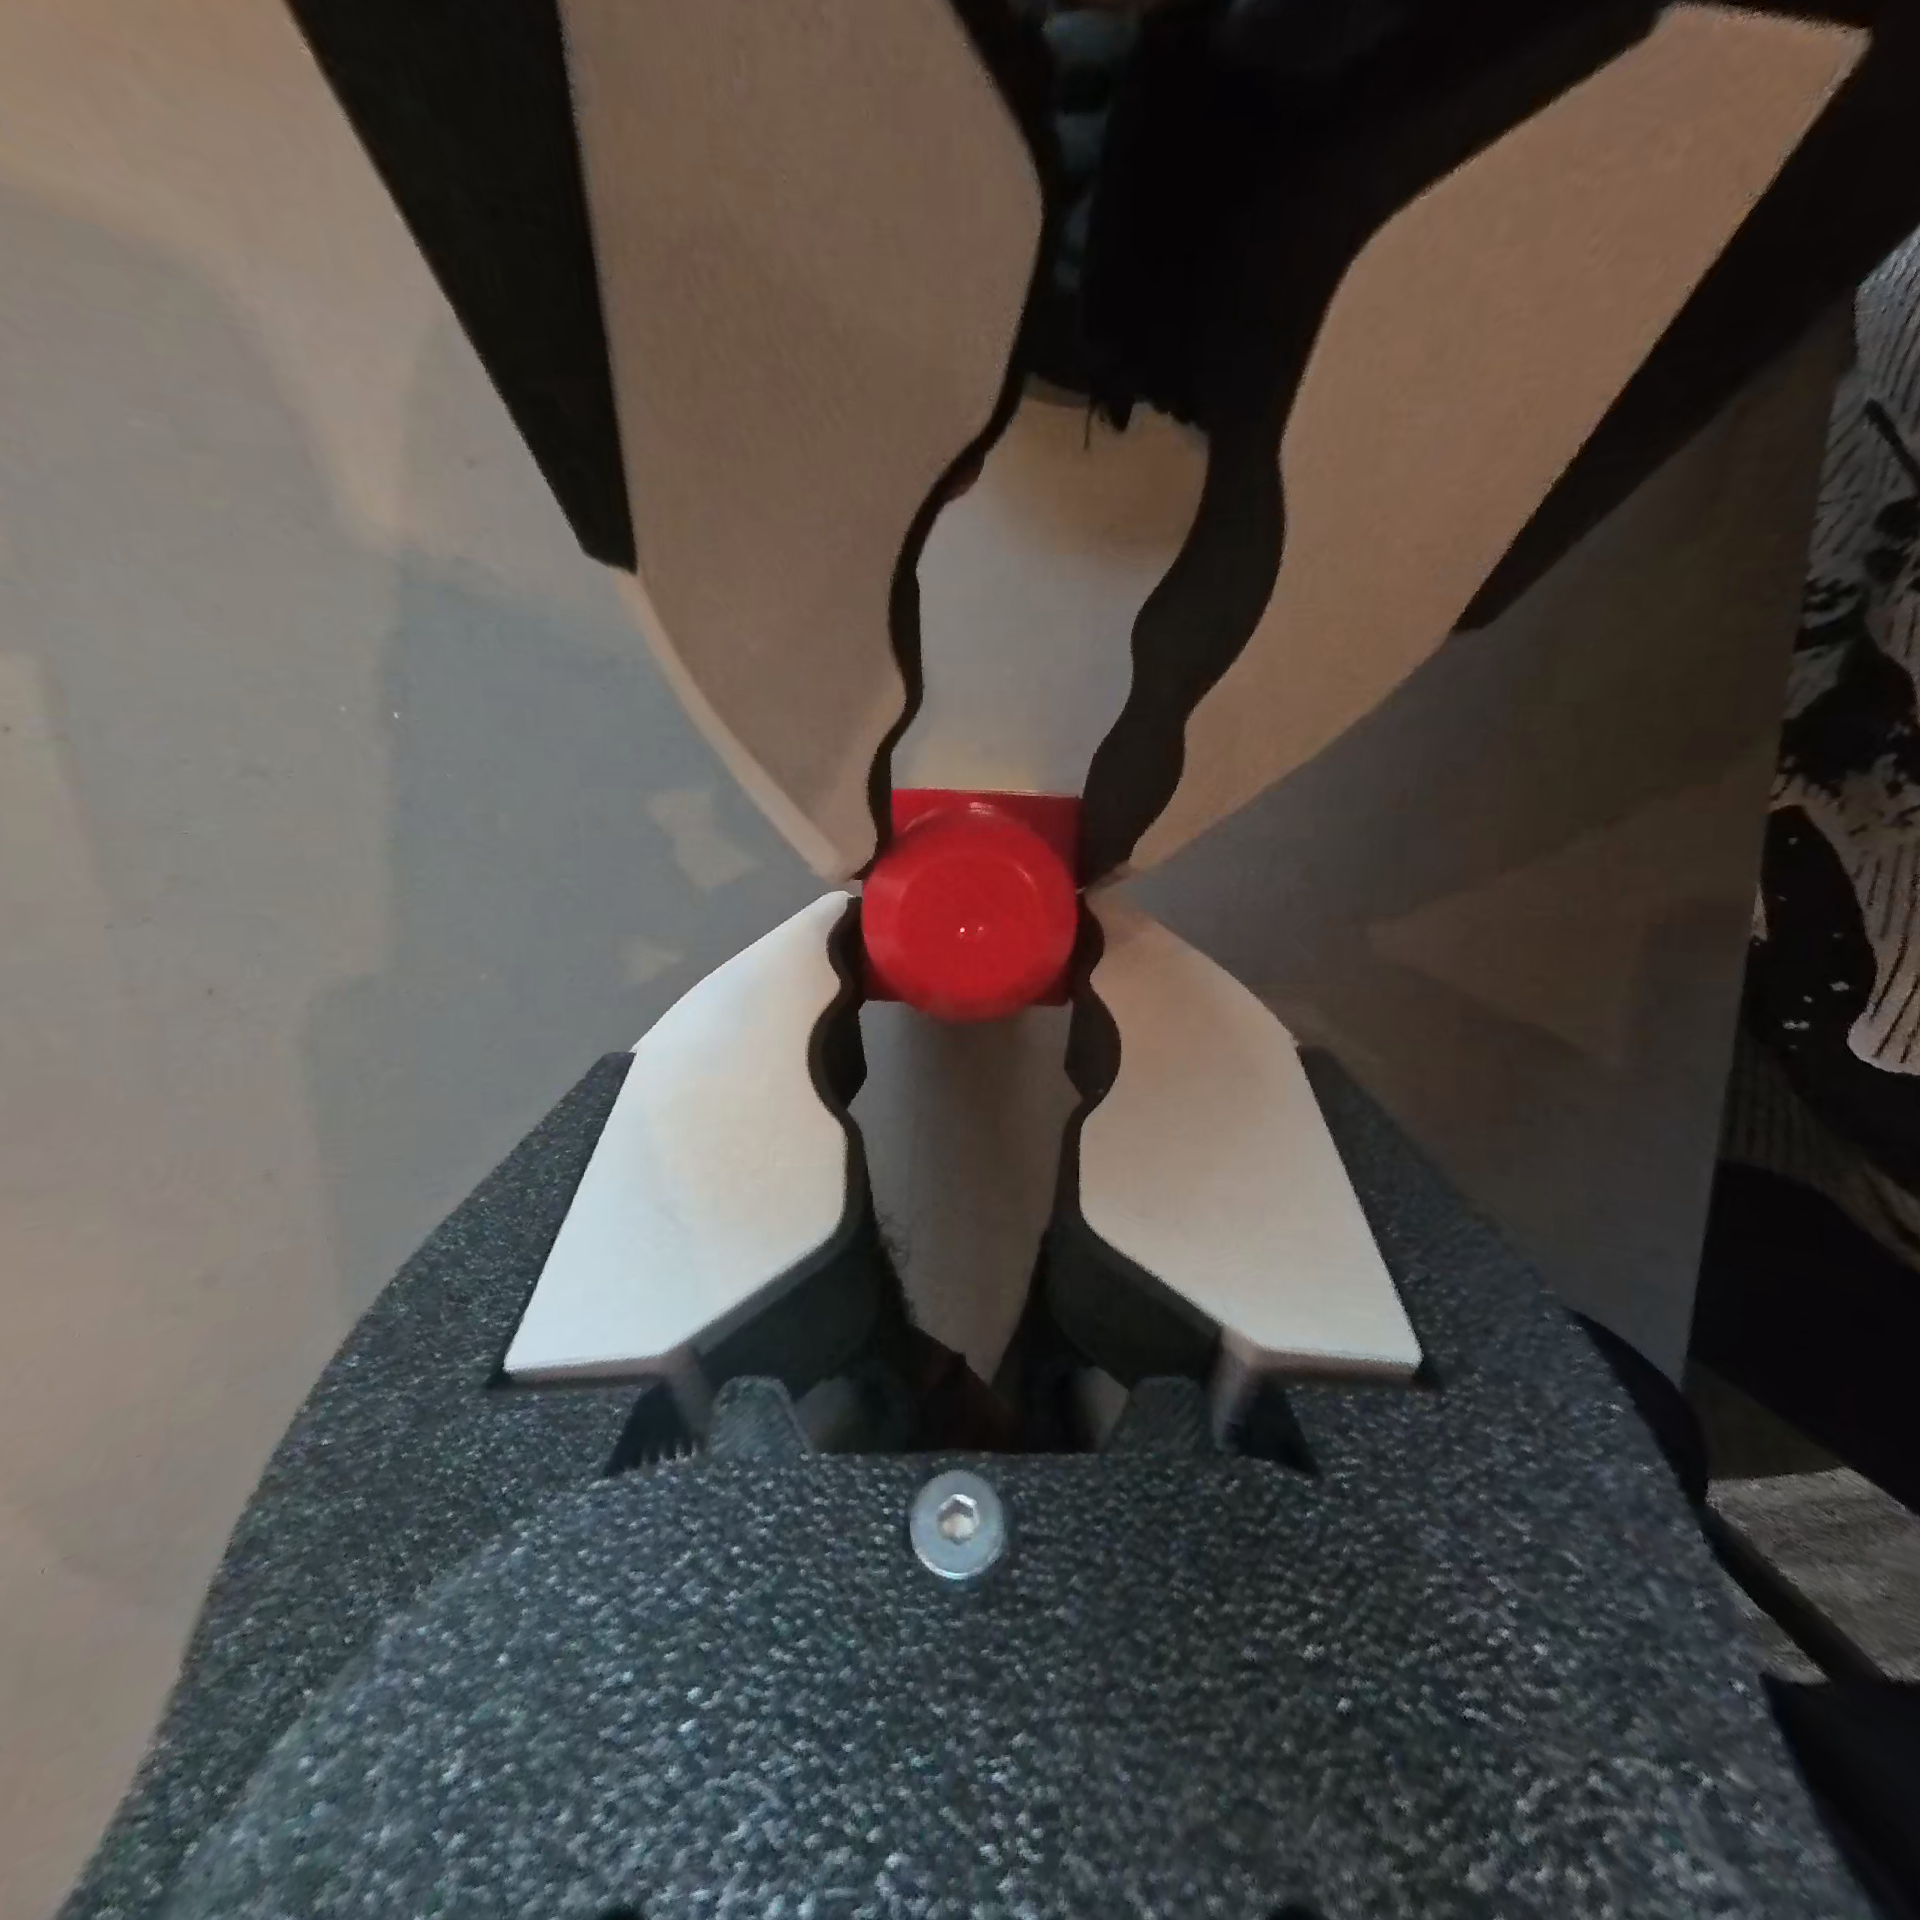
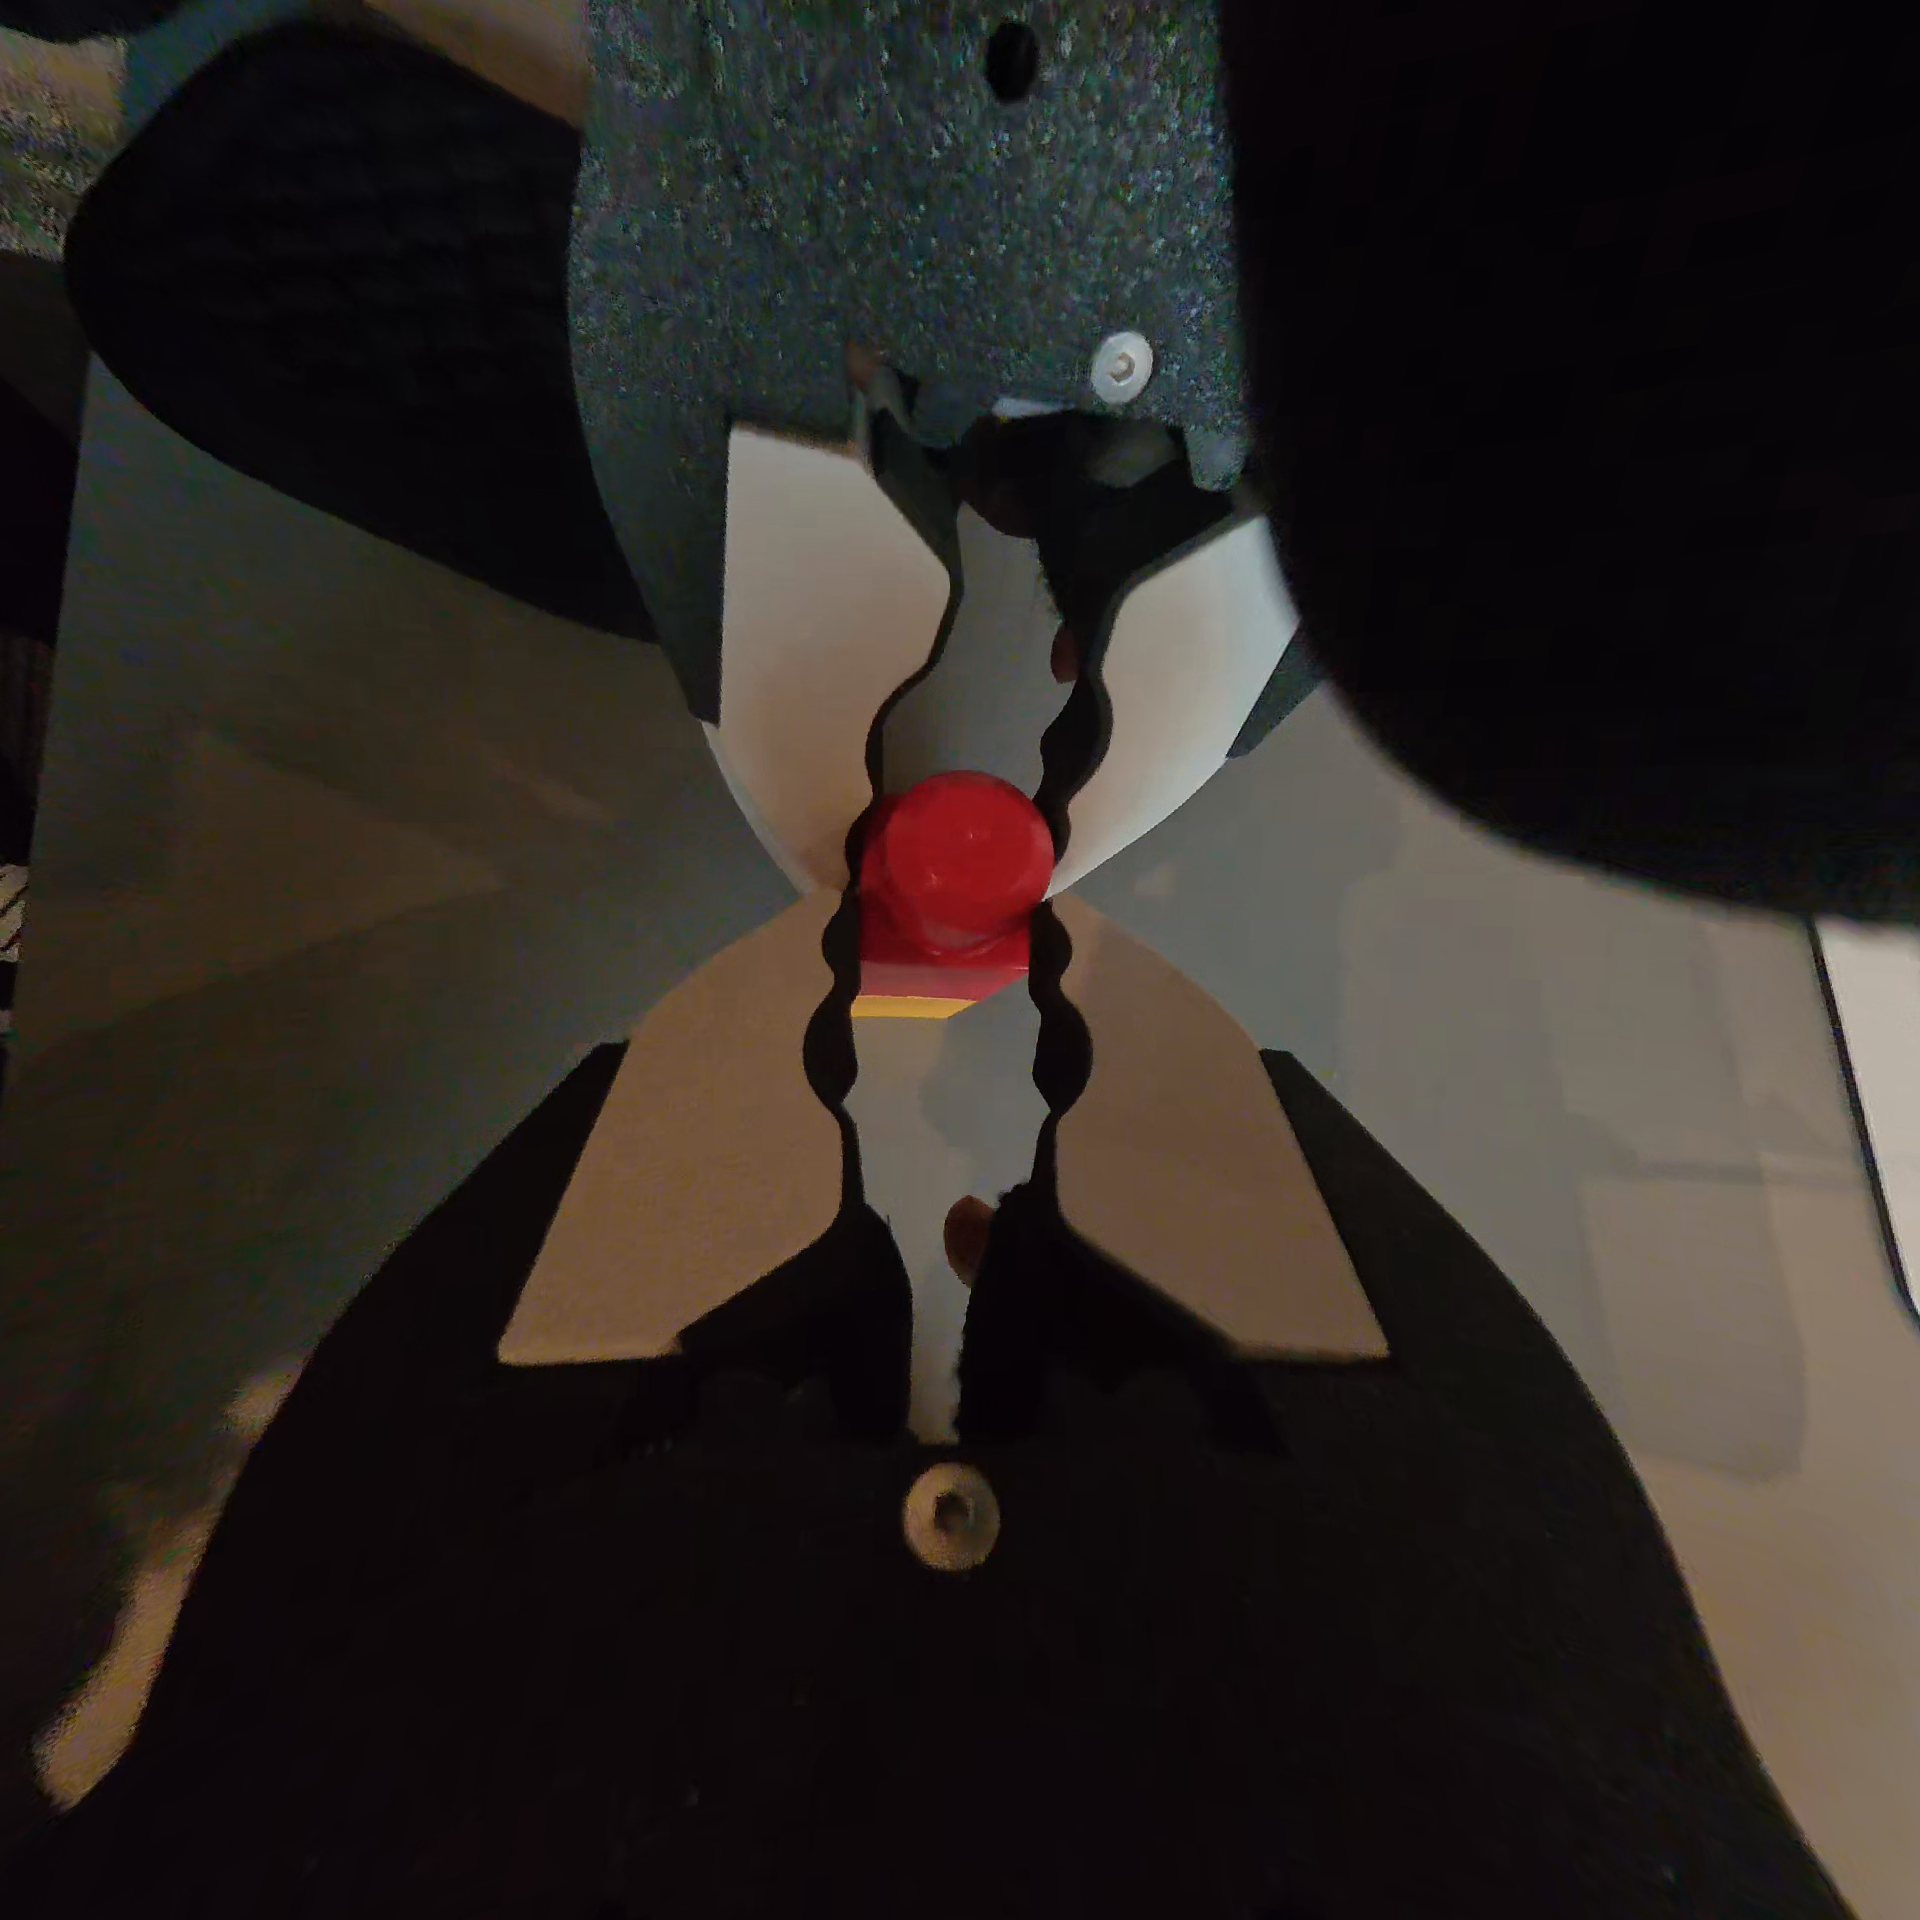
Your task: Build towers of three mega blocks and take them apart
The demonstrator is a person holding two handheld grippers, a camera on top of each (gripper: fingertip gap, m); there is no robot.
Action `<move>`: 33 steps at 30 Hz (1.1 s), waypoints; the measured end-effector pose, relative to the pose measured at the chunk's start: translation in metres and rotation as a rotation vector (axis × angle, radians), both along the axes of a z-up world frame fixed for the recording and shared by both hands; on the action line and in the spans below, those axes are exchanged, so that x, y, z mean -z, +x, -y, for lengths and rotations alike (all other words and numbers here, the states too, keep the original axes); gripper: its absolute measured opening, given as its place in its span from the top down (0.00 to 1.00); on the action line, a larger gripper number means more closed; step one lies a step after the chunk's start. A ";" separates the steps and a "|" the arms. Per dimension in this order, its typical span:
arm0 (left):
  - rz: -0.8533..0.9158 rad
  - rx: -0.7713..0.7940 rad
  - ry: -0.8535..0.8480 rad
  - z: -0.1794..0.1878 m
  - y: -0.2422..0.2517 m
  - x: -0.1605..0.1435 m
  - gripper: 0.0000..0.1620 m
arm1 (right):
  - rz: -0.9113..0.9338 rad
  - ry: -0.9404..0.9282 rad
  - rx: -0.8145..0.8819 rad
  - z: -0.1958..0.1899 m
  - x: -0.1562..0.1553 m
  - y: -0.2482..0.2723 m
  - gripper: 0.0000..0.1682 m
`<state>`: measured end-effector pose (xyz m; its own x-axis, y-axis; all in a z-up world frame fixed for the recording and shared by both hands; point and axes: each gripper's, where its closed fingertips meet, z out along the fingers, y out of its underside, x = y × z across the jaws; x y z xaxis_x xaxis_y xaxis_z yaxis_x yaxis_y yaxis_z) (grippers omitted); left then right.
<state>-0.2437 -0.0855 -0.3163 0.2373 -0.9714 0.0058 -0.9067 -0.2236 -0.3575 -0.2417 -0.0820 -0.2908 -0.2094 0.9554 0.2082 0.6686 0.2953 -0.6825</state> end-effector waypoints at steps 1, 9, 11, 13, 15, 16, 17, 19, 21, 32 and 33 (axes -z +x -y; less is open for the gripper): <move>0.004 -0.002 0.000 0.000 0.000 0.000 0.77 | 0.006 0.001 -0.002 0.000 0.000 0.000 0.82; 0.140 -0.058 0.016 -0.002 0.002 -0.001 0.72 | 0.012 -0.036 -0.018 0.000 0.001 0.000 0.81; 0.227 -0.124 0.057 -0.008 -0.005 -0.011 0.64 | 0.000 -0.041 -0.020 0.000 0.001 0.000 0.81; 0.331 -0.204 0.112 -0.012 -0.021 -0.031 0.61 | 0.000 -0.041 -0.021 0.000 0.001 0.000 0.81; 0.441 -0.286 0.204 -0.014 -0.045 -0.061 0.58 | 0.008 -0.041 -0.023 0.000 0.001 0.000 0.81; 0.484 -0.334 0.255 -0.013 -0.063 -0.077 0.58 | 0.012 -0.039 -0.026 0.000 0.001 0.000 0.81; 0.510 -0.391 0.306 -0.012 -0.083 -0.092 0.58 | 0.015 -0.039 -0.027 0.000 0.001 0.000 0.81; 0.517 -0.513 0.406 -0.007 -0.133 -0.120 0.59 | 0.016 -0.043 -0.026 0.000 0.001 0.000 0.81; 0.438 -0.639 0.459 0.003 -0.189 -0.133 0.60 | 0.013 -0.045 -0.026 0.000 0.001 0.000 0.81; -0.202 -0.932 -0.037 0.076 -0.378 -0.033 0.70 | 0.008 -0.048 -0.023 0.000 0.001 0.001 0.81; -0.225 -0.914 -0.077 0.082 -0.382 -0.029 0.69 | 0.010 -0.048 -0.023 0.000 0.001 0.001 0.81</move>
<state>-0.6258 -0.1678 -0.2877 0.9103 -0.4070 -0.0760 -0.4139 -0.8978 -0.1502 -0.2404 -0.0821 -0.2915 -0.2330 0.9592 0.1600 0.6689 0.2775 -0.6896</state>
